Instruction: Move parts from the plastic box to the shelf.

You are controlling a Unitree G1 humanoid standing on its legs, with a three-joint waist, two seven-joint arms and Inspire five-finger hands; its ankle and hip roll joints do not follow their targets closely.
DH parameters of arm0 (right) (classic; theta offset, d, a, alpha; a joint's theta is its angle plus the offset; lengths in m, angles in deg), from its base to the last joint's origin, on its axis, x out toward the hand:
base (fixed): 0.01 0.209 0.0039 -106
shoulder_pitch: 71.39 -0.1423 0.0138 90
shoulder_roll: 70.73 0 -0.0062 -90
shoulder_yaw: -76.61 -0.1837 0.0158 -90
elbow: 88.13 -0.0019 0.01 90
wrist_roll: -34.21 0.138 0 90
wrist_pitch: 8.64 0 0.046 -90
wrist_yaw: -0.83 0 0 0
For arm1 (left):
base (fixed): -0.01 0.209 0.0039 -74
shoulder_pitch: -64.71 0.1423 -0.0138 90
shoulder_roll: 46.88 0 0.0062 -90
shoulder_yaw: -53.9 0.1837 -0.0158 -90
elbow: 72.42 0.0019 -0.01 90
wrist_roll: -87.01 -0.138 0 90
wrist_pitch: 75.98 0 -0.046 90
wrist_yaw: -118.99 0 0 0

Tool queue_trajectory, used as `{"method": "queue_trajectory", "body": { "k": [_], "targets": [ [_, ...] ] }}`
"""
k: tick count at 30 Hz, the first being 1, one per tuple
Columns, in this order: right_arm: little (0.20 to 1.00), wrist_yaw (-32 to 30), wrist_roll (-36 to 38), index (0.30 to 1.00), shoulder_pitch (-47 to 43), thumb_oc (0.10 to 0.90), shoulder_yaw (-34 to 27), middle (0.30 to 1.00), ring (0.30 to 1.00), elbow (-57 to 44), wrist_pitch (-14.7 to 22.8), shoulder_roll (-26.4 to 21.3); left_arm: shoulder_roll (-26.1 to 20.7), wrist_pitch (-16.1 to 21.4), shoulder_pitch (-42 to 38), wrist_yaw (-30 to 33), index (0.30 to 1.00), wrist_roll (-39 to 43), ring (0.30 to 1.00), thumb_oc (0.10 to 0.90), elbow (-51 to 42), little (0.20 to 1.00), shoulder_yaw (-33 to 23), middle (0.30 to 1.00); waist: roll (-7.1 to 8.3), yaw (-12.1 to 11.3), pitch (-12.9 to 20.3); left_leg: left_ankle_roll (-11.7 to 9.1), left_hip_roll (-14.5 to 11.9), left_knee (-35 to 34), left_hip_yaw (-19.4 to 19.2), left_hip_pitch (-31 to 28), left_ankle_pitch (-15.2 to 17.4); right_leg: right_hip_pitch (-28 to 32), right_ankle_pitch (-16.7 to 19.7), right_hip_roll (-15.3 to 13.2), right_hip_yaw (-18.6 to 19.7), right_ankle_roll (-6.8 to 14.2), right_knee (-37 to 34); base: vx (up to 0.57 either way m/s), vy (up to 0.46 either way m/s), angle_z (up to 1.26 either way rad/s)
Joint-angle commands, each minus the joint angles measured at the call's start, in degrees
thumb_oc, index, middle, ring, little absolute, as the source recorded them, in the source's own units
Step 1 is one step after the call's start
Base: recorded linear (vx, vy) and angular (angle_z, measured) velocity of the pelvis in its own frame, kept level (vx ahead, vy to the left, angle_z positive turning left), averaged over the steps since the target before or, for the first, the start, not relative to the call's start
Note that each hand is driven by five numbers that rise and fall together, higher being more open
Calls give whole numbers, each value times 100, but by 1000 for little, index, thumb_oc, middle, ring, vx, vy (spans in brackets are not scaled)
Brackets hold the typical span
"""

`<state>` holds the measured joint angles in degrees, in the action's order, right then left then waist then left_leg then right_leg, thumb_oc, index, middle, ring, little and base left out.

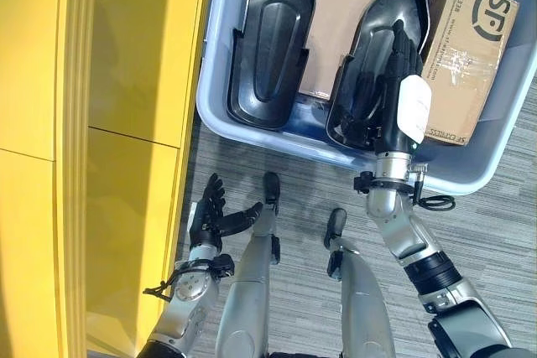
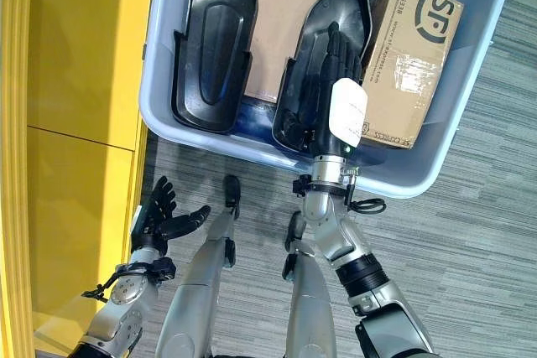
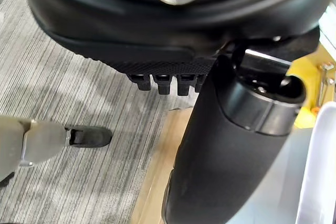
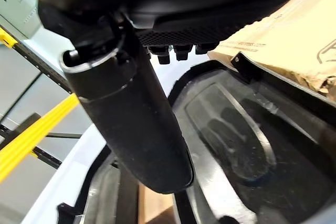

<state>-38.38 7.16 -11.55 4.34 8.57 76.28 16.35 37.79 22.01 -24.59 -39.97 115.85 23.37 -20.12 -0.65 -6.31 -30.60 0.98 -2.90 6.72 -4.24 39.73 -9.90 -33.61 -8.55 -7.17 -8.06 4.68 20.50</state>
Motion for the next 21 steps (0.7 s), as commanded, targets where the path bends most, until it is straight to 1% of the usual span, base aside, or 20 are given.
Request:
{"method": "queue_trajectory", "body": {
  "k": [1,7,11,15,17,19,20,21],
  "targets": [
    [1000,-265,-442,1000,-107,900,-177,1000,1000,-893,499,-232,-118,315,315,161,1000,-213,1000,900,-718,1000,-142,1000,36,24,80,-358,-346,627,-182,341,494,1032,5,-160,-145,78,-842,0,0,0],
    [1000,-191,-322,1000,24,900,-105,1000,1000,-1103,618,-177,-119,296,353,163,1000,-219,1000,900,-750,1000,-139,1000,61,52,80,-347,-346,633,-177,347,497,1046,14,-161,-145,77,-843,0,0,0],
    [1000,-187,-211,1000,-23,900,-76,1000,1000,-957,605,-179,-133,321,374,169,1000,-181,1000,900,-802,1000,-120,1000,65,49,80,-345,-342,645,-170,354,494,1037,23,-168,-149,80,-832,0,0,0],
    [1000,-151,88,1000,-182,900,-86,1000,1000,-553,617,-156,-135,328,366,125,1000,-153,1000,900,-755,1000,-96,1000,59,21,80,-346,-334,623,-147,347,483,1039,22,-164,-148,83,-831,0,0,0],
    [1000,-24,323,1000,-432,900,-74,1000,1000,-124,571,-197,-131,345,360,56,1000,-100,1000,900,-733,1000,-91,1000,40,-26,80,-346,-333,629,-140,344,483,1042,18,-163,-157,80,-819,0,0,0],
    [1000,2,537,1000,-582,900,-66,1000,1000,103,610,-188,-128,352,361,41,1000,-60,1000,900,-719,1000,-86,1000,30,-53,80,-348,-331,629,-140,351,477,1040,21,-162,-161,78,-814,0,0,0],
    [1000,37,533,1000,-616,900,-55,1000,1000,178,592,-213,-126,340,365,15,1000,-64,1000,900,-702,1000,-89,1000,27,-60,80,-348,-331,630,-134,351,477,1040,14,-161,-166,76,-807,0,0,0],
    [1000,93,705,1000,-671,900,-61,1000,1000,352,626,-195,-113,354,379,-7,1000,-32,1000,900,-693,1000,-90,1000,19,-80,80,-349,-327,614,-132,342,467,1047,15,-162,-174,74,-811,0,0,0]
  ]
}}
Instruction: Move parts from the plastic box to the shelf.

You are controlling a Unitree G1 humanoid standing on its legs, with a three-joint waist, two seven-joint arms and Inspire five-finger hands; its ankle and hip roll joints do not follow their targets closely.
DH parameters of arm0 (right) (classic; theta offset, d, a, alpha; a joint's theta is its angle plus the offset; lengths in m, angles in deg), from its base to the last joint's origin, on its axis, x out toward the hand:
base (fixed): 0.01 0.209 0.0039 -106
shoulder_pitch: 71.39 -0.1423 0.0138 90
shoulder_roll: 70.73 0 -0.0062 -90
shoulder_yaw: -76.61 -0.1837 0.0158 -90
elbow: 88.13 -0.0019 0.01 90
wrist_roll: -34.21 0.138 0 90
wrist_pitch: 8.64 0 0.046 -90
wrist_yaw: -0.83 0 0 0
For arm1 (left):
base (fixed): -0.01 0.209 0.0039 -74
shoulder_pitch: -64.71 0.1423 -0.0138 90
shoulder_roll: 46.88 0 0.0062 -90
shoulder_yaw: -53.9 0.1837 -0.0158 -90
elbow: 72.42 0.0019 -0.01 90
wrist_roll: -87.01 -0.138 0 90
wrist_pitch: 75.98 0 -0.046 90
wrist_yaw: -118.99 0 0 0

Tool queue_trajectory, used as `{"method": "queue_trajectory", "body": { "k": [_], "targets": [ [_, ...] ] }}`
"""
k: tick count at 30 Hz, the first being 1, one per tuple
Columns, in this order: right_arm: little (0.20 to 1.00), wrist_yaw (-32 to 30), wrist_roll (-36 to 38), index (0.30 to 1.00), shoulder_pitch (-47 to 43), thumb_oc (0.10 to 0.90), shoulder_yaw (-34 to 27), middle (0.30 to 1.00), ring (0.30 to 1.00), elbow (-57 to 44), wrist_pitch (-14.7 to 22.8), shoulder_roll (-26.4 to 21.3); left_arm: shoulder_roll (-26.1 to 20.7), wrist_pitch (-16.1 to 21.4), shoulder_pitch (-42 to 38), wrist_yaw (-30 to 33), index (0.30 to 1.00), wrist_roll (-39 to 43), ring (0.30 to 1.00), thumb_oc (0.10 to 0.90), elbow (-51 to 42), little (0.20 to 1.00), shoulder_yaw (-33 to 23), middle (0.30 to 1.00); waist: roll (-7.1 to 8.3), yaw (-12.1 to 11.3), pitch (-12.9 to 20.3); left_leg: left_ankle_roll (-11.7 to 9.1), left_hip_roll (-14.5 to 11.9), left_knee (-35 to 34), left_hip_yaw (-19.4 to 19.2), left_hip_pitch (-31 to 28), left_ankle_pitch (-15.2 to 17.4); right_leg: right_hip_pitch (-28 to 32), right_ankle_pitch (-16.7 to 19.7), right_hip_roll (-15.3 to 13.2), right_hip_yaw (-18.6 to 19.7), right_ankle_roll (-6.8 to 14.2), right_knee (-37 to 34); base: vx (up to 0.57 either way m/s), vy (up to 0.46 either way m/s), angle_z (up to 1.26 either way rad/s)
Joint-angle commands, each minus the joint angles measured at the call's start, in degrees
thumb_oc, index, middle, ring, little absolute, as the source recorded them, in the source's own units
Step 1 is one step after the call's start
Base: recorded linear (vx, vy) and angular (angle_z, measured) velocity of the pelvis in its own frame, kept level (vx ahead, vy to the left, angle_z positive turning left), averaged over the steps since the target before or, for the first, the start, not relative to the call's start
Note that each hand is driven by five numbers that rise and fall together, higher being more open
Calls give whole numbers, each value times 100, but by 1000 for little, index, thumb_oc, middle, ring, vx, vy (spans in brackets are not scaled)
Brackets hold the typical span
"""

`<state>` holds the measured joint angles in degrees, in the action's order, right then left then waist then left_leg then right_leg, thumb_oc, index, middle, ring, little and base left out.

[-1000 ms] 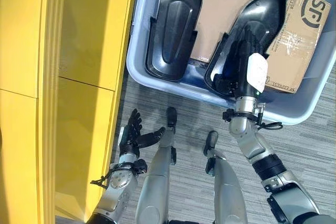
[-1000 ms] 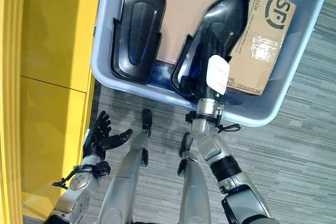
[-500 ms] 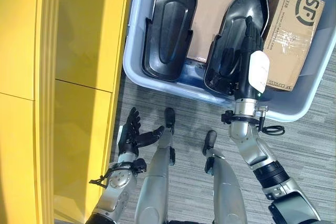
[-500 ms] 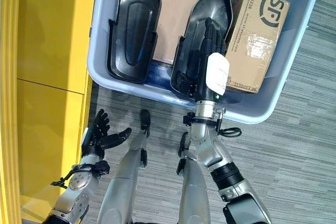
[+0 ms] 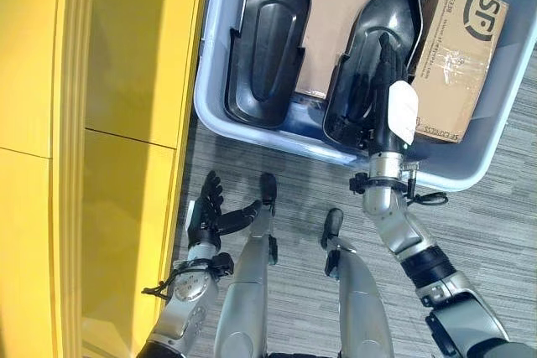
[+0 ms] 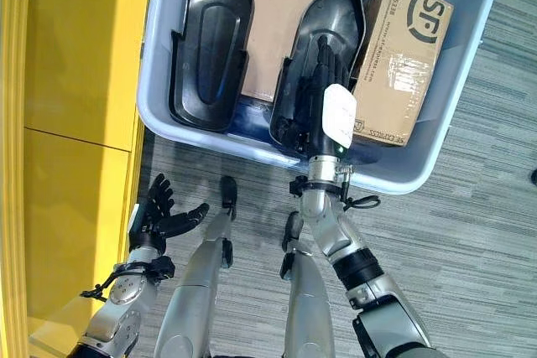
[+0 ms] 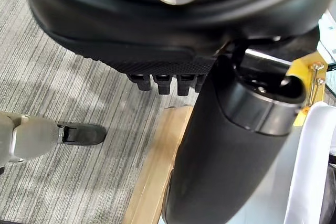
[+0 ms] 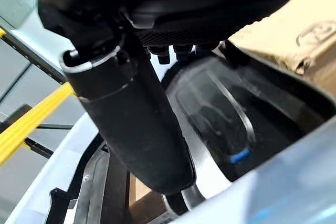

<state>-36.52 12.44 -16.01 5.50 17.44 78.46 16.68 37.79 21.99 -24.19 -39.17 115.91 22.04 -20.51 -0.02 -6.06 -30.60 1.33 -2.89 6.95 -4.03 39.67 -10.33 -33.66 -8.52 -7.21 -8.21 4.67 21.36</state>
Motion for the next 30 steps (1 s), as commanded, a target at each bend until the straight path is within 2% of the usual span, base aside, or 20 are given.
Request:
{"method": "queue_trajectory", "body": {
  "k": [1,16,30],
  "targets": [
    [1000,-65,207,1000,-282,900,-184,1000,1000,-455,386,-252,-121,348,344,-114,1000,-33,1000,900,-541,1000,-64,1000,-53,-114,81,-385,-329,594,-151,349,510,1050,6,-158,-165,72,-890,0,0,0],
    [1000,234,1068,1000,-1157,900,-199,1000,1000,856,414,-570,-186,382,409,-327,1000,166,1000,900,-421,1000,-61,1000,-103,-258,81,-380,-341,634,-136,377,517,984,-19,-133,-165,43,-798,0,0,0],
    [1000,375,1203,1000,-2141,900,-6,1000,1000,1284,355,-1233,-295,410,423,-437,1000,322,1000,900,-425,1000,-81,1000,-90,-337,81,-382,-342,637,-121,359,535,967,-30,-128,-170,41,-741,0,0,0]
  ]
}}
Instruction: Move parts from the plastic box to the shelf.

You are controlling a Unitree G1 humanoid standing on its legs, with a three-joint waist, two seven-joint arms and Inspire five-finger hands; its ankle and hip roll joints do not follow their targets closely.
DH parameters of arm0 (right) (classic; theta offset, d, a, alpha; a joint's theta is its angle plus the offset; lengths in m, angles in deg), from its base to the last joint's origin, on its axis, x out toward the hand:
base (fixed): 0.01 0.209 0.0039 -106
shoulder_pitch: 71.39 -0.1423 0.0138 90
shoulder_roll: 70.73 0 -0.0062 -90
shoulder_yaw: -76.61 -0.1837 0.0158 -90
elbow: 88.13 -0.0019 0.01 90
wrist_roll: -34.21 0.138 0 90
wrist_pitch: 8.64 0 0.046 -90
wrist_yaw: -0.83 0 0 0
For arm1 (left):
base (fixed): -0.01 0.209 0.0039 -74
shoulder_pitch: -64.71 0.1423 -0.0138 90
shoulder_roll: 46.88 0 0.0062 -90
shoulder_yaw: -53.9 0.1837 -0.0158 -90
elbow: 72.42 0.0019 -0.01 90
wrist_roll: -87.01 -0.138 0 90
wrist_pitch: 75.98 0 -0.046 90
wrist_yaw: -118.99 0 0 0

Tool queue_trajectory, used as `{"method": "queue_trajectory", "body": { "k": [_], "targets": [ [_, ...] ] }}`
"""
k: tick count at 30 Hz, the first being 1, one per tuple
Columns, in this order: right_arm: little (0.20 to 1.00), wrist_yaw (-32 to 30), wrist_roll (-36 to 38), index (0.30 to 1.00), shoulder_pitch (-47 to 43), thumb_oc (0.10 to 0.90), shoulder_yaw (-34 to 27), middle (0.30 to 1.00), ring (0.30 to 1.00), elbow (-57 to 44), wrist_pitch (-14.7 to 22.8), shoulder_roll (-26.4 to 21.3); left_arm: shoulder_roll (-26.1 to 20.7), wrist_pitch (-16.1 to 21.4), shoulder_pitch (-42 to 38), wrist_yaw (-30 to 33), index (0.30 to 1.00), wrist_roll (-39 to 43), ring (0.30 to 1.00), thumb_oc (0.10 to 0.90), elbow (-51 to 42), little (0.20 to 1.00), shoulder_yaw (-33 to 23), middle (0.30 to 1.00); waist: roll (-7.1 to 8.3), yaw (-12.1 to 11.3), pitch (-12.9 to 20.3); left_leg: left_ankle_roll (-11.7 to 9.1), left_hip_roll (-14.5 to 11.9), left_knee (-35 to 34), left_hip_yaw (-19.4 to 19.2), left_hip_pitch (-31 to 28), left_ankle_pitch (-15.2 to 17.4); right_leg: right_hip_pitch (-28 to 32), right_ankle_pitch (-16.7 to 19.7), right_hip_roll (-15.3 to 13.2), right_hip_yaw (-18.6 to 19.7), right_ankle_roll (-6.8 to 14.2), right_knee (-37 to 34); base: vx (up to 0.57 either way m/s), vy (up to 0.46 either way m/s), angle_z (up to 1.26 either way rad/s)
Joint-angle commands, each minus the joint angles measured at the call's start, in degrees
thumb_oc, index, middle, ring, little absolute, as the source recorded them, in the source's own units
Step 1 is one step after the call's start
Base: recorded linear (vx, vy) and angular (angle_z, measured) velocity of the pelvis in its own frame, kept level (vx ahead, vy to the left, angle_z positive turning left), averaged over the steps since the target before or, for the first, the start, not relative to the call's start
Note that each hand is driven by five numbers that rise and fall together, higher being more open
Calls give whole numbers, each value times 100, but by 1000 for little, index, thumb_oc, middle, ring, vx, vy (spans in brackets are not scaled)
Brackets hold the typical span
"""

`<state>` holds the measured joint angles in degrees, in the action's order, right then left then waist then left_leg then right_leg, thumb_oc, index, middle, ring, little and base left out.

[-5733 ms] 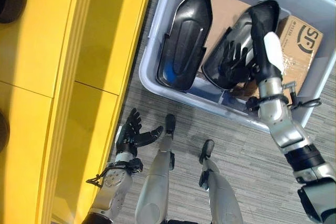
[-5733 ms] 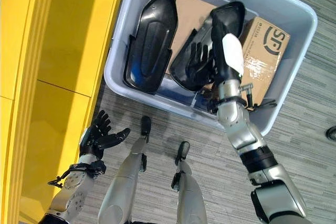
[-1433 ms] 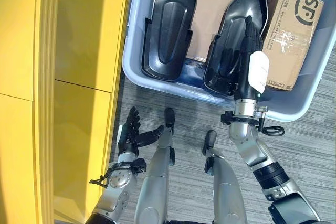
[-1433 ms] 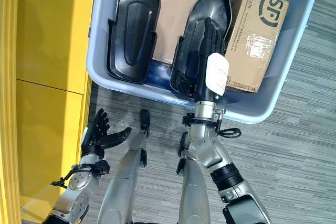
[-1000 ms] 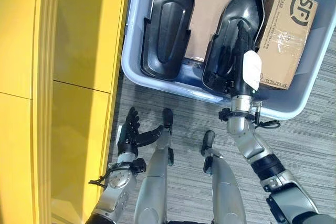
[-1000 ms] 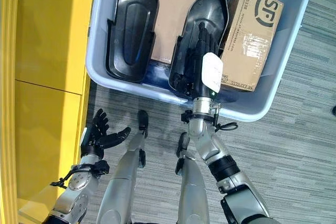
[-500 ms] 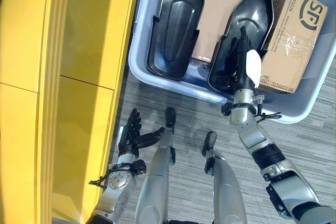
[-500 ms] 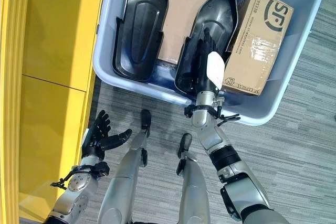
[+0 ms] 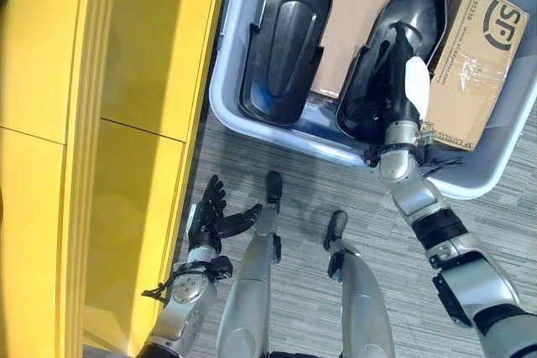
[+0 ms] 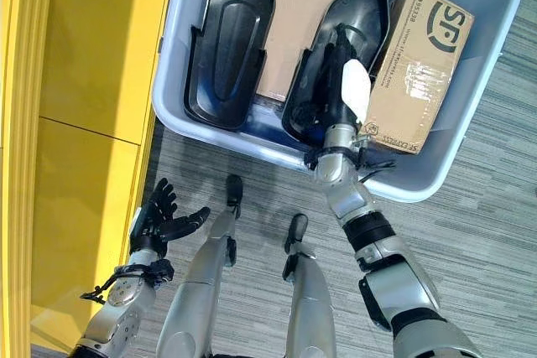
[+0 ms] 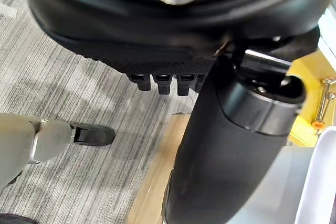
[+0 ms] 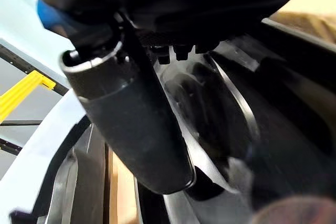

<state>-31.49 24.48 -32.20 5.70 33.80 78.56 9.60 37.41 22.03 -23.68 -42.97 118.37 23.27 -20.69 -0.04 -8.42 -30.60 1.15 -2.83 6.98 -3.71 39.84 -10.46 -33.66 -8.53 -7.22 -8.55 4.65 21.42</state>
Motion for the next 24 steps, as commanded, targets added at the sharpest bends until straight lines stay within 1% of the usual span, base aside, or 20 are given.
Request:
{"method": "queue_trajectory", "body": {
  "k": [1,8,10,12,15,16,19,24],
  "targets": [
    [1000,-90,-20,1000,-680,900,53,1000,1000,-311,342,-598,-275,411,373,-70,1000,85,1000,900,-542,1000,-55,1000,-82,-114,81,-365,-344,642,-156,336,555,968,-26,-127,-131,41,-736,0,0,0],
    [1000,66,-220,1000,-1175,900,400,1000,1000,-229,290,-816,-307,438,360,-133,1000,150,1000,900,-552,1000,-65,1000,-69,-149,81,-374,-345,648,-150,332,551,973,-31,-117,-146,45,-726,0,0,0],
    [1000,98,-355,1000,-1290,900,494,1000,1000,-334,268,-889,-311,432,355,-132,1000,154,1000,900,-555,1000,-86,1000,-63,-153,81,-379,-344,643,-148,329,548,967,-27,-116,-143,48,-723,0,0,0],
    [1000,102,-528,1000,-1296,900,497,1000,1000,-672,265,-947,-293,415,339,-111,1000,136,1000,900,-563,1000,-131,1000,-49,-136,81,-378,-350,653,-150,336,554,963,-25,-121,-139,48,-715,0,0,0],
    [1000,93,-626,1000,-1268,900,472,1000,1000,-840,241,-961,-287,413,333,-99,1000,130,1000,900,-570,1000,-147,1000,-44,-126,81,-376,-349,659,-155,344,558,961,-29,-122,-141,49,-712,0,0,0],
    [1000,84,-803,1000,-1172,900,420,1000,1000,-1134,217,-963,-273,392,320,-61,1000,95,1000,900,-588,1000,-181,1000,-29,-105,81,-372,-350,669,-157,354,568,954,-36,-118,-133,48,-706,0,0,0],
    [1000,53,-977,1000,-771,900,203,1000,1000,-1723,218,-828,-219,346,301,14,1000,23,1000,900,-608,1000,-244,1000,6,-57,81,-364,-350,678,-164,360,581,940,-42,-118,-130,40,-701,0,0,0],
    [1000,89,-1102,1000,54,900,-144,1000,1000,-2538,293,-548,-156,262,335,71,1000,-79,1000,900,-620,1000,-294,1000,58,40,81,-348,-350,695,-174,386,593,899,-53,-114,-109,29,-688,0,0,0]
  ]
}}
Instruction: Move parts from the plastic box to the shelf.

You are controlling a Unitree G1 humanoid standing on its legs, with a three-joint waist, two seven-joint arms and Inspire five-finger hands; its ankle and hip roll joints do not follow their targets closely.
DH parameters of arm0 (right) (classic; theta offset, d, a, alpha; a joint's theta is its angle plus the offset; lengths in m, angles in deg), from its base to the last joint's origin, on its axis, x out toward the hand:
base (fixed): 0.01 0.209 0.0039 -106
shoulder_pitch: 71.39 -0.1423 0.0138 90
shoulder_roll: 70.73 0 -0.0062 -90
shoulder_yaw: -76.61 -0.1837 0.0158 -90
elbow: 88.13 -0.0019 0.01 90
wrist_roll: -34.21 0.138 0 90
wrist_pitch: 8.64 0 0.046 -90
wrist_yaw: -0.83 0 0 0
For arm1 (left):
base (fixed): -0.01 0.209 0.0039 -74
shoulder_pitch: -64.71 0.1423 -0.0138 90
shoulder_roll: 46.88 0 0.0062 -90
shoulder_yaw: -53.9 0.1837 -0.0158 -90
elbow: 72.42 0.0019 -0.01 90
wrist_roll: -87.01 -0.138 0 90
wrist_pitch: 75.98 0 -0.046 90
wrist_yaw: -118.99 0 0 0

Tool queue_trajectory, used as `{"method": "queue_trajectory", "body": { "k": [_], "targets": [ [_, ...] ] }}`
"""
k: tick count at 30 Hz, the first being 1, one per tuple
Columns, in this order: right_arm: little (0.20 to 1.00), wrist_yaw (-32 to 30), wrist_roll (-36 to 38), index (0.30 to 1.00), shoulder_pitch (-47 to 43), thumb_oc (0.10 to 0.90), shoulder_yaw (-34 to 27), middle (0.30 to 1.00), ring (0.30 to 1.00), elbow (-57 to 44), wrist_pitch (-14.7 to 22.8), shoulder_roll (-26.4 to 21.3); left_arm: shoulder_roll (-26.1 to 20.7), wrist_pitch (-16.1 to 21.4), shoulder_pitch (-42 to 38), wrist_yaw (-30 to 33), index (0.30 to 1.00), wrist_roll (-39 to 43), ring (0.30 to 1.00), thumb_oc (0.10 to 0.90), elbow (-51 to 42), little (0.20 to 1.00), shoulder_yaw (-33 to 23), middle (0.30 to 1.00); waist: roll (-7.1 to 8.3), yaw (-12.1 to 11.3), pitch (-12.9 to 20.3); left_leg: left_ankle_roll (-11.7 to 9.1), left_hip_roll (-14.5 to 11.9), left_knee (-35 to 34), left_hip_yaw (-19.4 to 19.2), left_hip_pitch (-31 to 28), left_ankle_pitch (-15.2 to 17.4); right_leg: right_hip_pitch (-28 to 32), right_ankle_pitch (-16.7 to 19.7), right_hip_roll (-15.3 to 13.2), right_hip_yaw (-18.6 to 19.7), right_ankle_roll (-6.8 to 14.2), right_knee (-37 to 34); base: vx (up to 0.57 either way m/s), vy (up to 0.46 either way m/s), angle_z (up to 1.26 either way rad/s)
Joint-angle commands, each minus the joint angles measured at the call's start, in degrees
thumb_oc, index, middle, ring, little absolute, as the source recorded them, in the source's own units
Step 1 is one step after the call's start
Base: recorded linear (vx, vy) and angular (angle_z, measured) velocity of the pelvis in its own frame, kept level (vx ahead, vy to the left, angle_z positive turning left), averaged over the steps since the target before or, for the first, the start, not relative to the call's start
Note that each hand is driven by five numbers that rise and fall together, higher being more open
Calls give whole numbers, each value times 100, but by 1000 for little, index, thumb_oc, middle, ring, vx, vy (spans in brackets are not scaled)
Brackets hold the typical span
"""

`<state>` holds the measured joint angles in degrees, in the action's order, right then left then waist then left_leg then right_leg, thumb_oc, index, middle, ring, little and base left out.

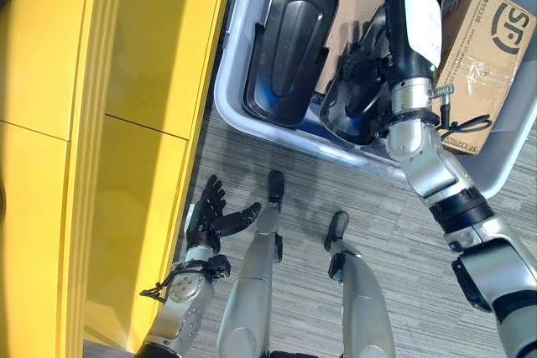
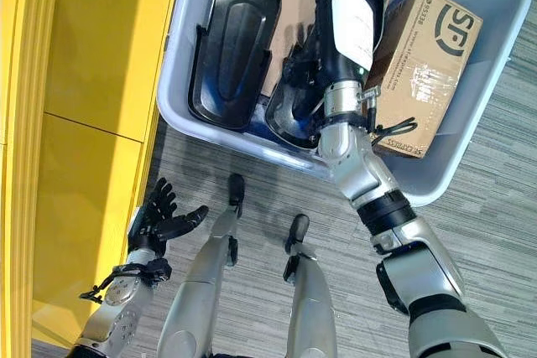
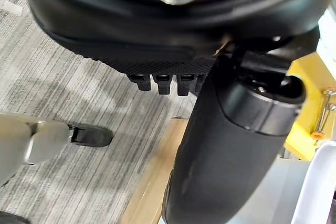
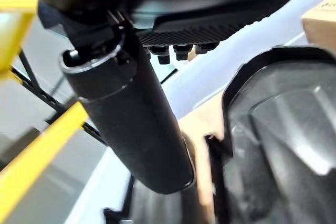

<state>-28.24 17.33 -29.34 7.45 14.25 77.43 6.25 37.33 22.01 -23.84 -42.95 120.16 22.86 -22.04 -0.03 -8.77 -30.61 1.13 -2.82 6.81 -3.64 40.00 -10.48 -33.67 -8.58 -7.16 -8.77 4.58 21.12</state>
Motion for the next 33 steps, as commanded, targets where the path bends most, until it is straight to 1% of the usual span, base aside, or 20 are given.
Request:
{"method": "queue_trajectory", "body": {
  "k": [1,7,10,12,16,18,20,21,22,27,31,33],
  "targets": [
    [1000,-227,-378,1000,-114,900,-352,1000,1000,-687,430,-153,-135,240,360,82,1000,-281,1000,900,-589,1000,-167,1000,61,81,82,-342,-352,709,-184,372,596,892,-43,-120,-79,37,-663,0,0,0],
    [1000,-201,-143,1000,376,900,-455,1000,1000,-860,557,157,-106,204,433,94,1000,-347,1000,900,-647,1000,-180,1000,79,130,82,-331,-360,735,-205,396,606,867,-50,-114,-65,22,-659,2,0,-1],
    [1000,-196,58,1000,469,900,-435,1000,1000,-728,580,267,-109,198,462,94,1000,-338,1000,900,-664,1000,-161,1000,79,147,82,-328,-366,757,-214,415,608,851,-49,-115,-65,21,-644,0,0,0],
    [1000,-215,331,1000,552,900,-462,1000,1000,-619,640,382,-105,204,463,107,1000,-322,1000,900,-661,1000,-148,1000,70,153,82,-325,-364,770,-217,428,608,846,-50,-117,-70,20,-638,0,0,0],
    [1000,-239,604,1000,530,900,-482,1000,1000,-342,658,449,-114,206,481,92,1000,-295,1000,900,-651,1000,-141,1000,63,142,82,-329,-367,758,-216,437,600,836,-43,-116,-76,23,-645,0,0,0],
    [1000,-259,772,1000,472,900,-493,1000,1000,-167,726,459,-118,222,500,67,1000,-269,1000,900,-646,1000,-122,1000,50,130,82,-329,-369,745,-214,436,598,824,-41,-113,-77,22,-638,0,0,0],
    [1000,-254,877,1000,422,900,-498,1000,1000,-46,713,470,-127,223,508,54,1000,-263,1000,900,-650,1000,-111,1000,40,120,82,-330,-367,755,-212,446,597,818,-40,-112,-78,21,-634,0,0,0],
    [1000,-236,1217,1000,168,900,-491,1000,1000,334,783,433,-168,241,516,2,1000,-215,1000,900,-636,1000,-78,1000,12,75,82,-332,-364,749,-202,444,596,808,-47,-111,-89,21,-613,0,0,0],
    [1000,-237,1224,1000,155,900,-486,1000,1000,351,793,430,-166,242,513,0,1000,-214,1000,900,-635,1000,-79,1000,10,75,82,-332,-365,749,-202,448,596,804,-46,-110,-89,21,-612,0,0,0],
    [1000,-212,1728,1000,-300,900,-484,1000,1000,842,896,433,-208,277,515,-61,1000,-123,1000,900,-609,1000,-12,1000,-35,13,82,-339,-368,751,-195,471,588,791,-46,-107,-104,20,-596,0,0,0],
    [1000,-126,2096,1000,-675,900,-381,1000,1000,1404,937,464,-245,271,492,-100,1000,-64,1000,900,-568,1000,59,1000,-63,-47,82,-339,-363,761,-190,469,594,788,-51,-99,-94,15,-578,0,0,0],
    [1000,-73,2179,1000,-870,900,-320,1000,1000,1686,914,389,-263,286,488,-133,1000,-46,1000,900,-539,1000,76,1000,-74,-76,82,-341,-361,769,-190,470,598,783,-55,-96,-102,16,-566,0,0,0]
  ]
}}
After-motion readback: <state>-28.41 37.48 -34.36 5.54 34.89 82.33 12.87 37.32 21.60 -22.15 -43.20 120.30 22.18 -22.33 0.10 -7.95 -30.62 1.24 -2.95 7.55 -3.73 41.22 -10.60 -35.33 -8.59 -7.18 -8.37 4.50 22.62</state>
